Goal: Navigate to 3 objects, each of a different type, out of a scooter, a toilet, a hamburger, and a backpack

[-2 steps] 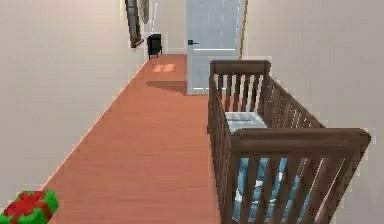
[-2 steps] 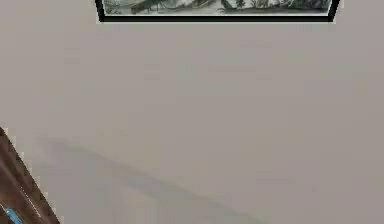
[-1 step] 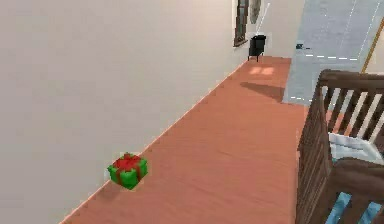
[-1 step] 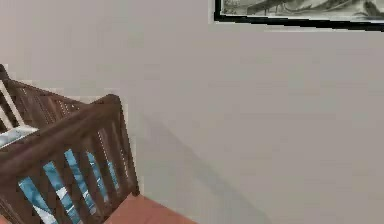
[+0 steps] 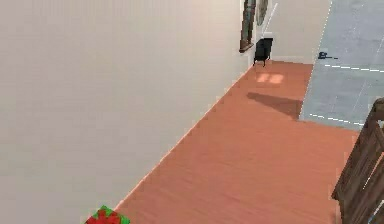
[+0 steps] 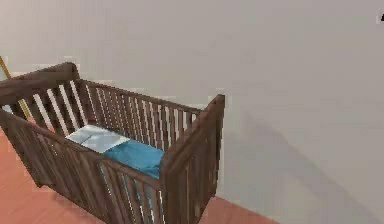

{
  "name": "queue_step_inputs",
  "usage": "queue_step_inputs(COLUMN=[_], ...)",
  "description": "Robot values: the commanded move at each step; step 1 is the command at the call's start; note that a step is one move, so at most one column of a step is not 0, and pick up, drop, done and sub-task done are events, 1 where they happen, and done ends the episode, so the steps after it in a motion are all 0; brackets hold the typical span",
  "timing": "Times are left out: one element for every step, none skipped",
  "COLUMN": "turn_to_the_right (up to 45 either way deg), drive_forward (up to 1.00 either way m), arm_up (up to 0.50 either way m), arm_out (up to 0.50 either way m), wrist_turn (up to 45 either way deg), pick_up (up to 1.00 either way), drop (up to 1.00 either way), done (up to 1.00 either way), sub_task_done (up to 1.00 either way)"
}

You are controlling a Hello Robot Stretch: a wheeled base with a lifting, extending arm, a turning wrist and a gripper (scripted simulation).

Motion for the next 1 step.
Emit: queue_step_inputs(turn_to_the_right=[21.0], drive_forward=[0.00], arm_up=[0.00], arm_out=[0.00], wrist_turn=[0.0], pick_up=[0.00], drop=[0.00], done=[0.00], sub_task_done=[0.00])
